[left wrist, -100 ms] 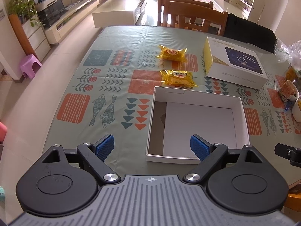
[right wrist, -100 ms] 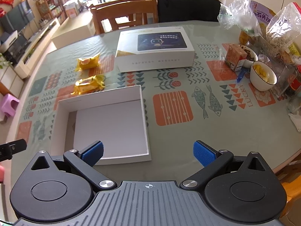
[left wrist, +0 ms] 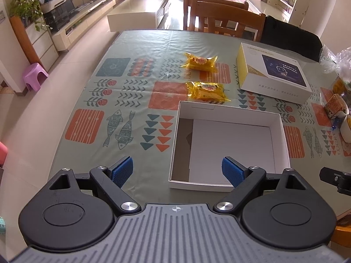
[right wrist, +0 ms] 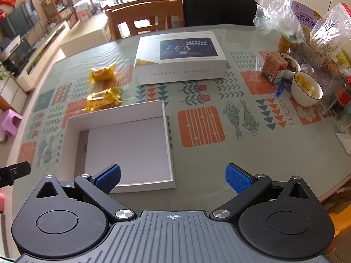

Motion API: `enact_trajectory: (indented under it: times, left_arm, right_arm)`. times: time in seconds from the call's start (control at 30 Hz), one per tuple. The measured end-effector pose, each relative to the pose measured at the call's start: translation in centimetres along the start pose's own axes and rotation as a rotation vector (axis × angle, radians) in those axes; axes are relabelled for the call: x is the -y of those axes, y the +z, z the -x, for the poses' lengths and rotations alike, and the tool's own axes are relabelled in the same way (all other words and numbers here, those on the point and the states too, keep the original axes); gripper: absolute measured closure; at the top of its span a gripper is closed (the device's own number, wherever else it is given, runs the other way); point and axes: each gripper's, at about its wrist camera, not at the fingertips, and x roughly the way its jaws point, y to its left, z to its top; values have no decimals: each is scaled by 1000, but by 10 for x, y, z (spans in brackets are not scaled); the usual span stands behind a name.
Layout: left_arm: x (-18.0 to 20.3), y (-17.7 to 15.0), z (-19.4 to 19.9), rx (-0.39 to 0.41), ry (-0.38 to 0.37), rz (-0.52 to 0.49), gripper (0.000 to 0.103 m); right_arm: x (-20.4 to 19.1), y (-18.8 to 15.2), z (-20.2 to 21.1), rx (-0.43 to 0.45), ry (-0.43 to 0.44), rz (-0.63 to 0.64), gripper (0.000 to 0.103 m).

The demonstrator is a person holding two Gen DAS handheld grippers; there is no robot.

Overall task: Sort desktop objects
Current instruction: 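Move the left tool toward the two yellow bread packets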

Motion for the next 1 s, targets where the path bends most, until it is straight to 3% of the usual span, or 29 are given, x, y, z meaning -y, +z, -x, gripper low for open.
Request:
enact_trajectory:
  times: [1.0]
  left_arm:
    - [27,30,-28,-36,23,-6,0]
  right_arm:
    - [3,47,-29,21,3,59,0]
